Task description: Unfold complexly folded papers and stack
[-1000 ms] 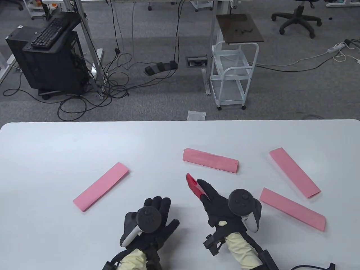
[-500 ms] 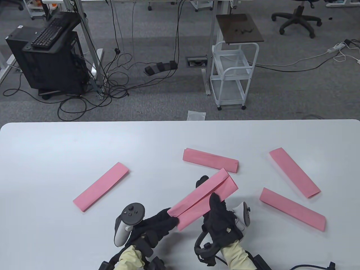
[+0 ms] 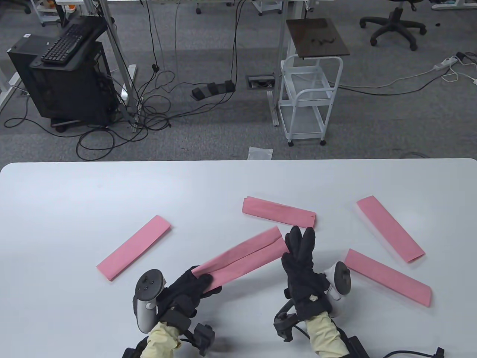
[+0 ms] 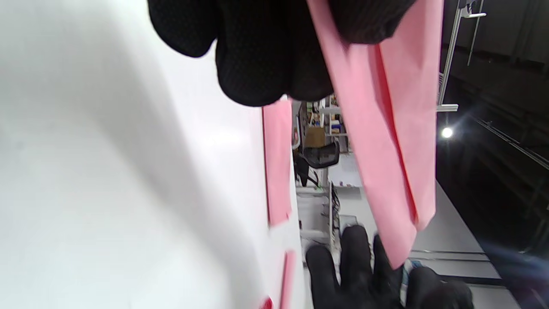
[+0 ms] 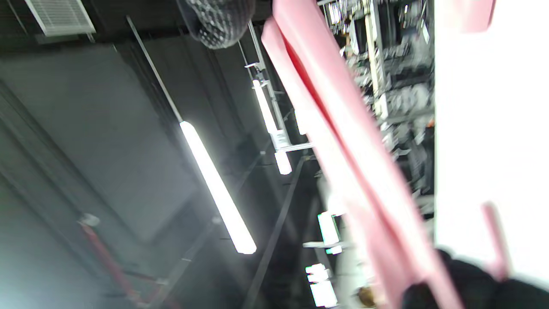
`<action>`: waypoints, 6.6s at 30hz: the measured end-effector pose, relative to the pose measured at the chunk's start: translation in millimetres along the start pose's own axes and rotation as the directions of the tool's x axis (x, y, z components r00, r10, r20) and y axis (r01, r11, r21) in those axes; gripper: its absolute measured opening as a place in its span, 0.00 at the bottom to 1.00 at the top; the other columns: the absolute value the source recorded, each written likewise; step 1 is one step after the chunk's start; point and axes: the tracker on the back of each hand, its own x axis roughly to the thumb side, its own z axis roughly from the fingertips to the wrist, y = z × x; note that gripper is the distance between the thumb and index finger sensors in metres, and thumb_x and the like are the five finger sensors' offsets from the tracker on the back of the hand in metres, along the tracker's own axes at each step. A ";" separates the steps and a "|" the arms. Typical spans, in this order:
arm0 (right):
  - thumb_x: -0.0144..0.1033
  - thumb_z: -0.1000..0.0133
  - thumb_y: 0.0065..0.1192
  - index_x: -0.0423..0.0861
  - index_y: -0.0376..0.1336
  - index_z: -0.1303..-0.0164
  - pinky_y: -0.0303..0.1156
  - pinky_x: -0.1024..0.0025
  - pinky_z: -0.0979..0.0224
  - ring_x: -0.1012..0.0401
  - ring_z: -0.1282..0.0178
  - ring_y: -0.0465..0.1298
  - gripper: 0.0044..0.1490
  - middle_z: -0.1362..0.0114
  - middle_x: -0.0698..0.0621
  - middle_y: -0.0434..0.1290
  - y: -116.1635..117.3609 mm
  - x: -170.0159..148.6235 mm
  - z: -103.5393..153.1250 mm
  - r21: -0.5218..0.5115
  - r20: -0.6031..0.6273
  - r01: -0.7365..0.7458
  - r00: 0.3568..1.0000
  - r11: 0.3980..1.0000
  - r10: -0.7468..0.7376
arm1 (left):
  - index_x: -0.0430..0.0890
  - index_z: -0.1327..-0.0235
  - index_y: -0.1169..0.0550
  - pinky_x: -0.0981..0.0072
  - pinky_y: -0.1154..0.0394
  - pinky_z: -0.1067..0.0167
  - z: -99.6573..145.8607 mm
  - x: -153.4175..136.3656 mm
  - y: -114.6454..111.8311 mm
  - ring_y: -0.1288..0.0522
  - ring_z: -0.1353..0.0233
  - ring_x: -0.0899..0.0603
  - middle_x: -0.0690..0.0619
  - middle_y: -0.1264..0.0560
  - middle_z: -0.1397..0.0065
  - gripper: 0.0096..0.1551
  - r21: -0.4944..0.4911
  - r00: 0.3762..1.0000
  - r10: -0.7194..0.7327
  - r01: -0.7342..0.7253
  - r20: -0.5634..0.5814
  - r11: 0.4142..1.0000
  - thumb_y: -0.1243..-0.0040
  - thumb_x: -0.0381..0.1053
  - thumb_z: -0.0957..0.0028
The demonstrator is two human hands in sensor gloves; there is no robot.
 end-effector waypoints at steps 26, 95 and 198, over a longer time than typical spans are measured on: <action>0.39 0.46 0.63 0.38 0.71 0.46 0.56 0.39 0.24 0.45 0.45 0.76 0.24 0.52 0.46 0.79 -20.7 -0.5 -2.1 -0.074 -0.015 -0.353 0.936 0.933 0.353 | 0.49 0.33 0.26 0.44 0.32 0.31 -4.7 -0.7 -6.3 0.19 0.37 0.41 0.48 0.19 0.38 0.22 -0.204 0.974 -0.226 0.224 0.011 0.953 0.44 0.50 0.40; 0.41 0.43 0.60 0.36 0.71 0.50 0.55 0.42 0.22 0.49 0.47 0.77 0.24 0.57 0.49 0.80 -42.7 11.0 -95.5 -0.076 -0.395 -0.318 0.880 0.945 0.264 | 0.59 0.43 0.20 0.28 0.54 0.26 16.8 12.1 -11.5 0.55 0.18 0.23 0.34 0.58 0.16 0.16 -0.267 0.833 -0.516 0.553 0.199 0.789 0.42 0.43 0.41; 0.62 0.48 0.52 0.76 0.32 0.25 0.10 0.53 0.27 0.70 0.18 0.19 0.49 0.17 0.76 0.24 13.0 -59.9 29.6 0.790 0.095 -0.609 0.235 0.070 0.967 | 0.67 0.33 0.75 0.48 0.88 0.39 2.4 -44.6 -51.0 0.91 0.29 0.47 0.66 0.87 0.29 0.58 -0.585 0.412 -0.908 0.756 0.078 0.293 0.52 0.76 0.53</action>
